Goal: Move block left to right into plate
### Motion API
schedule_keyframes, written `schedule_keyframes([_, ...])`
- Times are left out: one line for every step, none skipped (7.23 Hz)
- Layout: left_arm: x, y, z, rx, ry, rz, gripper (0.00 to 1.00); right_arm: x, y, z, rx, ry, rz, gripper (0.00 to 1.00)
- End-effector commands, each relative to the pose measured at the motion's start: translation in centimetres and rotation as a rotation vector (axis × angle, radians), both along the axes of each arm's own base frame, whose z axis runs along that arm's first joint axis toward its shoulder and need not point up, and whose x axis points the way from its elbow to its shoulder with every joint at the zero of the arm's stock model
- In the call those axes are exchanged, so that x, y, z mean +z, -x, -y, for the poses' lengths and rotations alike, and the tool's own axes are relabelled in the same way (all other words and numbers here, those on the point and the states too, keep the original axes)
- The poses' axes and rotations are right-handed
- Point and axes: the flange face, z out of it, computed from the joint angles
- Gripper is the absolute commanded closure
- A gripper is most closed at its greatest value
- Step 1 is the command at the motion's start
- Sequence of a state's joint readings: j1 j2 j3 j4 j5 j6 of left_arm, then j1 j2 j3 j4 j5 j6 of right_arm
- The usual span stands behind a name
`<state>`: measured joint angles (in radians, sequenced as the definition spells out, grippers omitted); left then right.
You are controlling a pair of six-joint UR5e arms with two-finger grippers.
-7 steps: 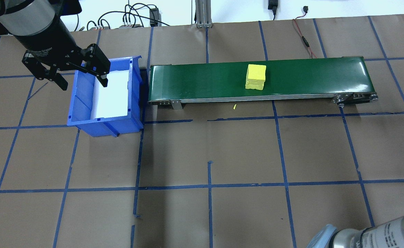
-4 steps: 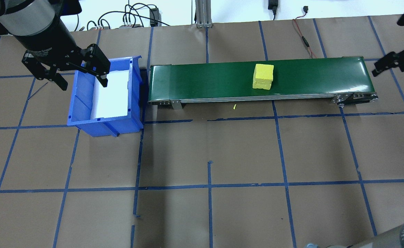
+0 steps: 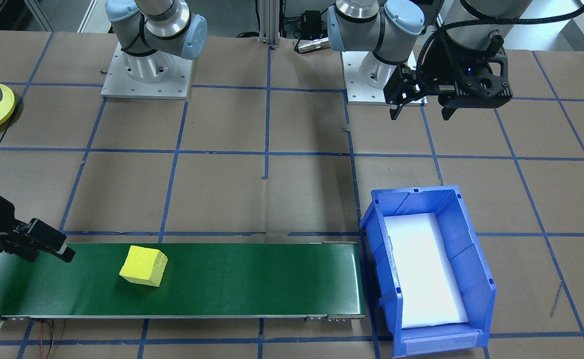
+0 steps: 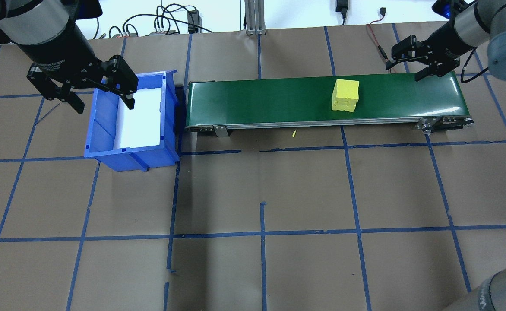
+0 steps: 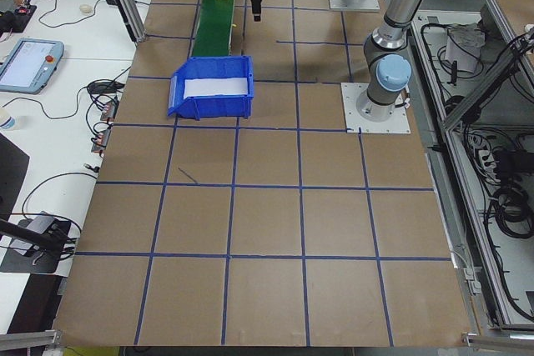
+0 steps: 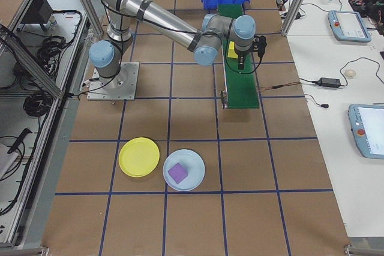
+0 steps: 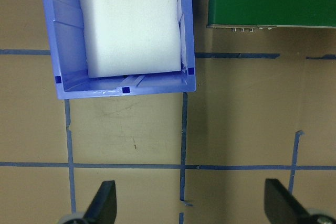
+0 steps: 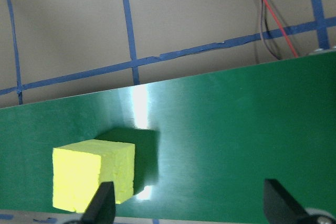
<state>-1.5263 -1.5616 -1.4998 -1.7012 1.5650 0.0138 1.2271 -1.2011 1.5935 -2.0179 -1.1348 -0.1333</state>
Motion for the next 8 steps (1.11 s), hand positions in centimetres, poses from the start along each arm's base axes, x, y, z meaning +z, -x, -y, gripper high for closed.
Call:
schedule_keyframes([0.1,0.0,-0.1,0.0,0.001,0.001,0.0,-1.4,-1.6,1.0,-0.057,-0.038,0.045,0.03])
schedule_keyframes([0.1,0.0,-0.1,0.0,0.001,0.001,0.0,-1.3,-2.1,1.3,-0.068,-0.036,0.045,0.03])
schedule_keyframes([0.1,0.0,-0.1,0.0,0.001,0.001,0.0,-1.7,-2.4,1.5,-0.066,-0.038,0.046,0.04])
schedule_keyframes([0.1,0.0,-0.1,0.0,0.001,0.0,0.0,-2.2,-2.5,1.6,-0.063,-0.042,0.047,0.04])
schedule_keyframes([0.1,0.0,-0.1,0.0,0.001,0.0,0.0,-2.9,-2.4,1.7,-0.062,-0.049,0.049,0.05])
schedule_keyframes([0.1,0.0,-0.1,0.0,0.001,0.0,0.0,-3.5,-2.3,2.0,-0.062,-0.054,0.05,0.05])
schedule_keyframes([0.1,0.0,-0.1,0.0,0.001,0.0,0.0,-4.0,-2.3,2.3,-0.061,-0.043,0.047,0.05])
schedule_keyframes([0.0,0.0,-0.1,0.0,0.0,0.0,0.0,-4.7,-2.2,2.6,-0.059,-0.038,0.045,0.05])
